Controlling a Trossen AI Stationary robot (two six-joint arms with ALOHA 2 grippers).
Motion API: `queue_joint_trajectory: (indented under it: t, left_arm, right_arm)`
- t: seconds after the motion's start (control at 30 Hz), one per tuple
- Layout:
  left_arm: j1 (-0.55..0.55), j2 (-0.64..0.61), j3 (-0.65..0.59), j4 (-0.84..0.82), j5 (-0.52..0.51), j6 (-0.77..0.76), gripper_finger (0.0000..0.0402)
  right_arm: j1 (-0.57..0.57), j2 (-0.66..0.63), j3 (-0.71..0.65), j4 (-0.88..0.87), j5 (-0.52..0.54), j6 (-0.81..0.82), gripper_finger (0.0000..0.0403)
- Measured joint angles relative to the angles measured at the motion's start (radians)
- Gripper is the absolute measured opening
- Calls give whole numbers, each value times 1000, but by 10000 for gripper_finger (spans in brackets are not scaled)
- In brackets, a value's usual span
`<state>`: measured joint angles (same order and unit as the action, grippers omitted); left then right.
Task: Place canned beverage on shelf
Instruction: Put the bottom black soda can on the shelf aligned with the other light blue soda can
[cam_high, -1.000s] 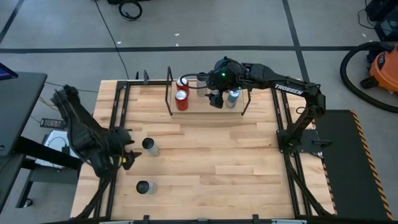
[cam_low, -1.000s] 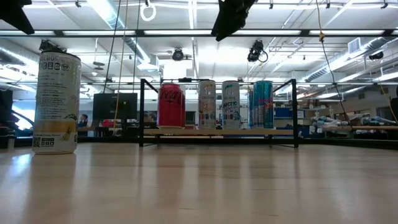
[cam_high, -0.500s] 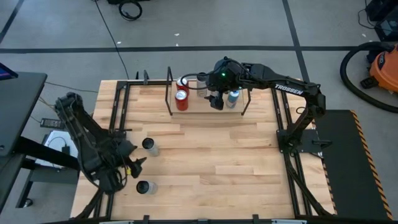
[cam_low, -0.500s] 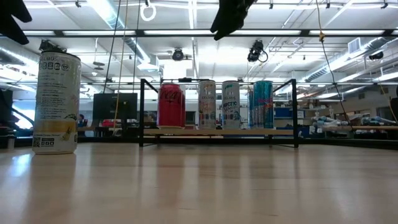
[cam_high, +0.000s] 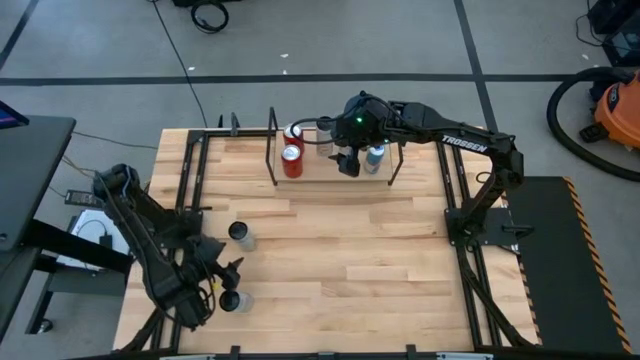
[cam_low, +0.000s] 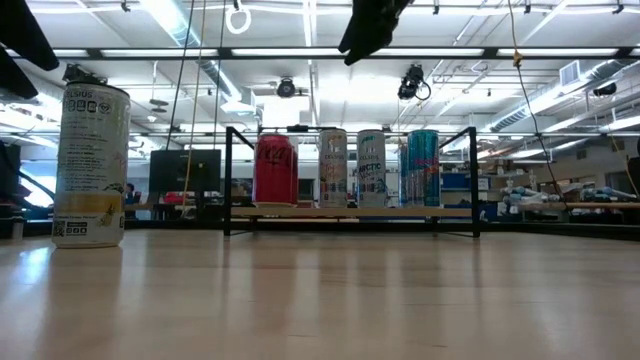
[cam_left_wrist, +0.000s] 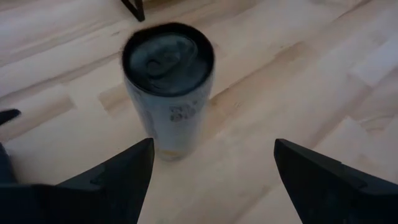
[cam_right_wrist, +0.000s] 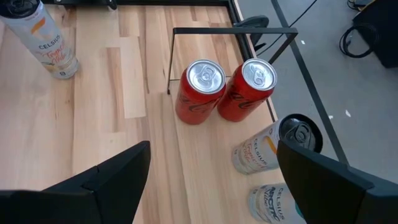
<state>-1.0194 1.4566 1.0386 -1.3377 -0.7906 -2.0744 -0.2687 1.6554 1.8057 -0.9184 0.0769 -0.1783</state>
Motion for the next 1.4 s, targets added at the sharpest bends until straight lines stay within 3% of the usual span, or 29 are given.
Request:
queue_joint_trajectory:
  t: [0.7,1.0,1.3,1.4]
  left_arm:
    - [-10,3,0,66,-5,41,332]
    - [-57,1,36,147,-131,100,332]
    - [-114,0,200,219,-100,386,332]
    - [-141,0,229,227,-64,414,332]
  right_arm:
    - [1,0,0,-69,5,0,358]
    - [1,0,0,-80,6,0,358]
    - [1,0,0,-86,-24,29,358]
    - [1,0,0,-87,-25,30,358]
